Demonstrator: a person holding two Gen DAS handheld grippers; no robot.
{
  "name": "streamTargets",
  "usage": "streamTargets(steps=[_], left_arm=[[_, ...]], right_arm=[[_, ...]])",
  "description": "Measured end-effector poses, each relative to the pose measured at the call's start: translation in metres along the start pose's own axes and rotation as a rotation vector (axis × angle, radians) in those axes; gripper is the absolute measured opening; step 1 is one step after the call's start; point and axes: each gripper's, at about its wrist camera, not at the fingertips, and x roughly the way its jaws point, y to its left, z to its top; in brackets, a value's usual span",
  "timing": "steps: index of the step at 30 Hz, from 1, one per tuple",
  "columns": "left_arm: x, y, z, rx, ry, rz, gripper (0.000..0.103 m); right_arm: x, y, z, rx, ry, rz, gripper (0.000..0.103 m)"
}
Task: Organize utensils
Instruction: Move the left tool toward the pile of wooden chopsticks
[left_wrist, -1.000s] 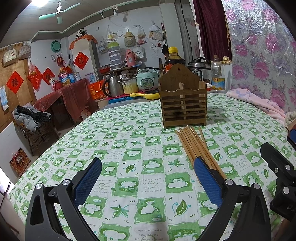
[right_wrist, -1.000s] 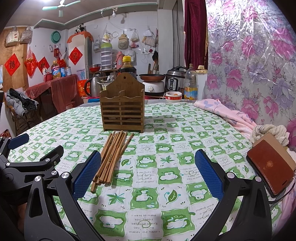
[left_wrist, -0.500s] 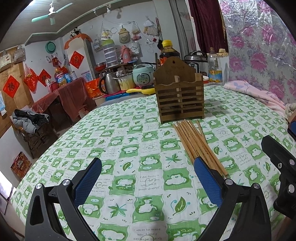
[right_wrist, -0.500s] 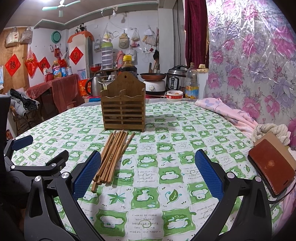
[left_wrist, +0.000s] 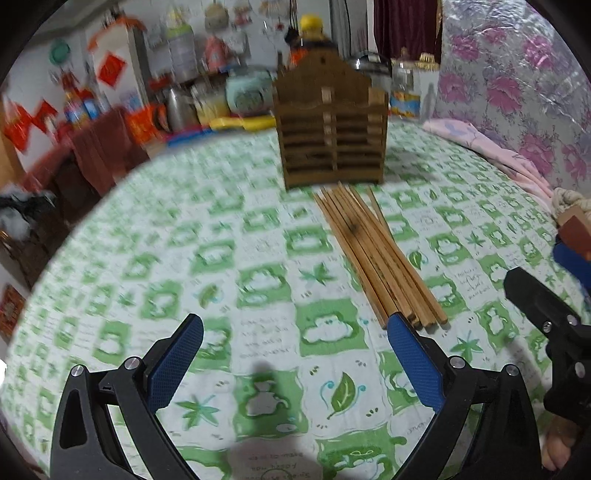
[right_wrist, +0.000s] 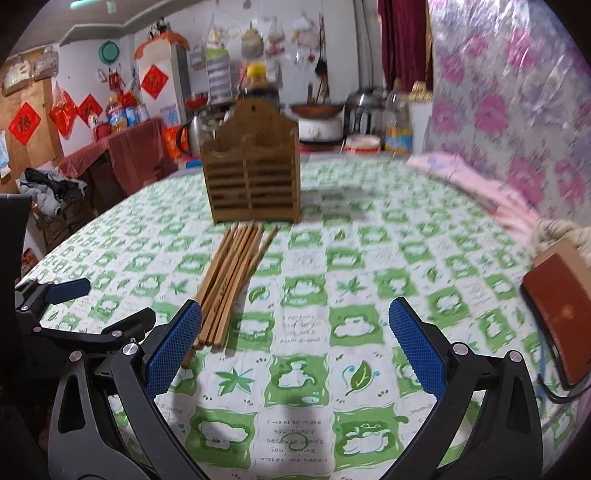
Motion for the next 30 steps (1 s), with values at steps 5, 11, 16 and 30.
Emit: streamTargets(steps=[5,11,16,30], left_arm=[[0.026,0.019,0.005,-0.111,0.144,-0.139,0.098],[0.033,0.007,0.012,-0.056,0.158,-0.095,0.098],[0.033,-0.001,0.020,0.007,0.147,-0.074,0.098],[0.040,-0.028,0.028,0.146,0.112,-0.057,0.098]], right_arm=[[0.024,-0.023,0.007,0.080,0.107,0.076,0.097],[0.067,-0.048,0.030,0.113,0.272,0.033,0.097],[0.081,-0.038,0.045,0.078,0.308,0.059,0.097],[0.093,-0.037,0.043,-0.041,0.235,-0.084,0.097]])
